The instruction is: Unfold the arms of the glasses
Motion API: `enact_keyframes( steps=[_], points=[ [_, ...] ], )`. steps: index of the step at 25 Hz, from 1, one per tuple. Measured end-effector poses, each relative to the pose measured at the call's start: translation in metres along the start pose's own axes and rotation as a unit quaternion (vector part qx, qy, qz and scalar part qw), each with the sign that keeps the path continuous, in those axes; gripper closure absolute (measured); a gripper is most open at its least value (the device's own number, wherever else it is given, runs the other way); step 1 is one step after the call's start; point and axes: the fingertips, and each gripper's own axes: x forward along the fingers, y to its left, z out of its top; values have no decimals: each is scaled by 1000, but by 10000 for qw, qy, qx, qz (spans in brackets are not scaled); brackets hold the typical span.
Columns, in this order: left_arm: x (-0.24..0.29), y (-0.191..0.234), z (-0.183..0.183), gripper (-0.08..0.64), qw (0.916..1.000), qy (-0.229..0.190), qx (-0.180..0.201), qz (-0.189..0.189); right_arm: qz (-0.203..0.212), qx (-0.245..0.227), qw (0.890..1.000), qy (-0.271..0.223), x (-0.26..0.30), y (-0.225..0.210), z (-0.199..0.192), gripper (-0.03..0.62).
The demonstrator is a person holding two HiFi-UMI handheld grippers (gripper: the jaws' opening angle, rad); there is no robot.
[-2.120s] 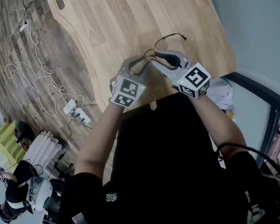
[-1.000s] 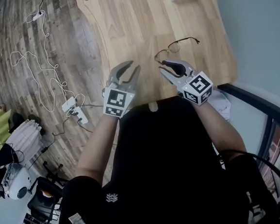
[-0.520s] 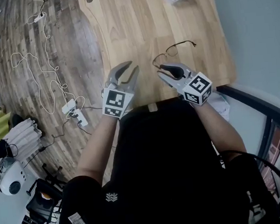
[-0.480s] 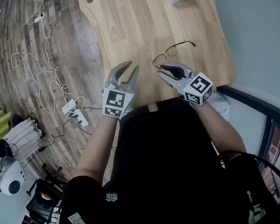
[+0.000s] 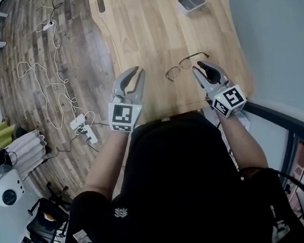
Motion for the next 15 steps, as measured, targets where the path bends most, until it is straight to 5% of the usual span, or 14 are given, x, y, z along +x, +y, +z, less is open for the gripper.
enact_keyframes(
  steps=[5, 9, 15],
  points=[
    [-6, 6, 21, 540, 9993, -214, -29, 296, -241, -146, 9996, -89, -13, -15, 8, 500],
    [-6, 3, 26, 546, 9989, -254, -29, 382, -407, -205, 9988, -150, -20, -24, 12, 591],
    [-6, -4, 27, 557, 9982, -305, -99, 499, -539, -265, 9982, 13, -28, -30, 6, 591]
  ],
)
